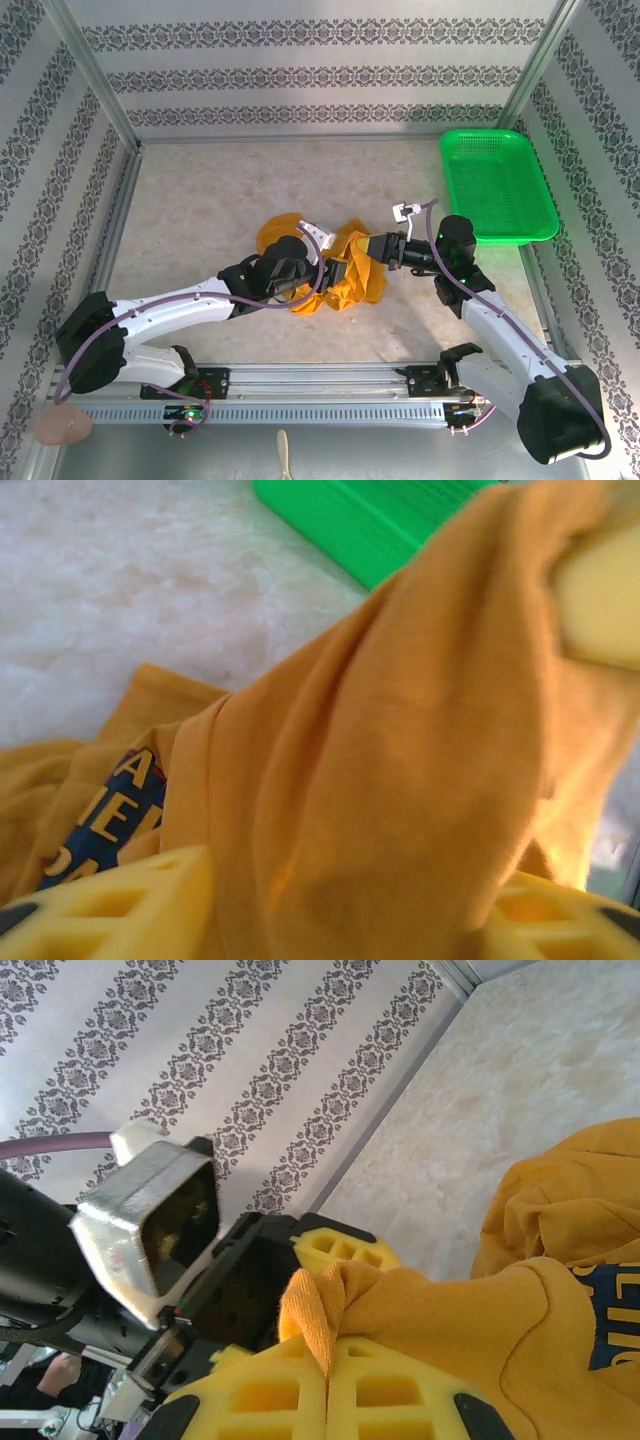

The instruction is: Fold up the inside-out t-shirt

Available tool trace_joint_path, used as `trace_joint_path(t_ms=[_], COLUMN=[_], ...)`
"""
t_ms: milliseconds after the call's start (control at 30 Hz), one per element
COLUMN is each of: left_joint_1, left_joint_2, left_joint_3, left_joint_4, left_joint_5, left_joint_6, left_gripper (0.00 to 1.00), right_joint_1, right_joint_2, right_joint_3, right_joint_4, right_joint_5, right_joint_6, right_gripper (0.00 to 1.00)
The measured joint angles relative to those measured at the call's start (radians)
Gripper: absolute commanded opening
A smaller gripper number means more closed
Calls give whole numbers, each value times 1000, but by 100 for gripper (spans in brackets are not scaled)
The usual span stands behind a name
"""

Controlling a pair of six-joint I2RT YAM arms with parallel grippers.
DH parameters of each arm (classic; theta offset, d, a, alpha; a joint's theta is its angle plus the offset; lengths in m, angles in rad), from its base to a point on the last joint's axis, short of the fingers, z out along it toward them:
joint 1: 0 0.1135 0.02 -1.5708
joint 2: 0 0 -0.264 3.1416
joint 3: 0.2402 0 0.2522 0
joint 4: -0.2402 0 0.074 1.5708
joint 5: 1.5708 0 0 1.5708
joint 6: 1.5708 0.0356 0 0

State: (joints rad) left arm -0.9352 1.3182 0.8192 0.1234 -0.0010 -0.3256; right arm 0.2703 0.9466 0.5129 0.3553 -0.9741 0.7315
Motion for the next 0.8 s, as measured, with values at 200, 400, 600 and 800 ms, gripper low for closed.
trace_joint_path(t_ms=[200,400,600,800], left_joint_1=[144,270,283,293], left_joint_2=[0,-39,-20,24], left_joint_3=[4,-21,-71,-89], left_joint_4=[37,164,414,580], left_joint_5=[200,544,793,858], left_joint_6=[-23,-168,-391,-512], left_gripper=[0,0,0,0], right_joint_1=[0,-11,-14,-25], right_joint_2=[14,167,348,223], right_joint_3=[0,2,68,63], right_joint_4=[2,14,39,-34], right_joint_5=[5,50,98,167], right_joint_6=[-5,-24,-21,-20], right_gripper=[0,0,51,49])
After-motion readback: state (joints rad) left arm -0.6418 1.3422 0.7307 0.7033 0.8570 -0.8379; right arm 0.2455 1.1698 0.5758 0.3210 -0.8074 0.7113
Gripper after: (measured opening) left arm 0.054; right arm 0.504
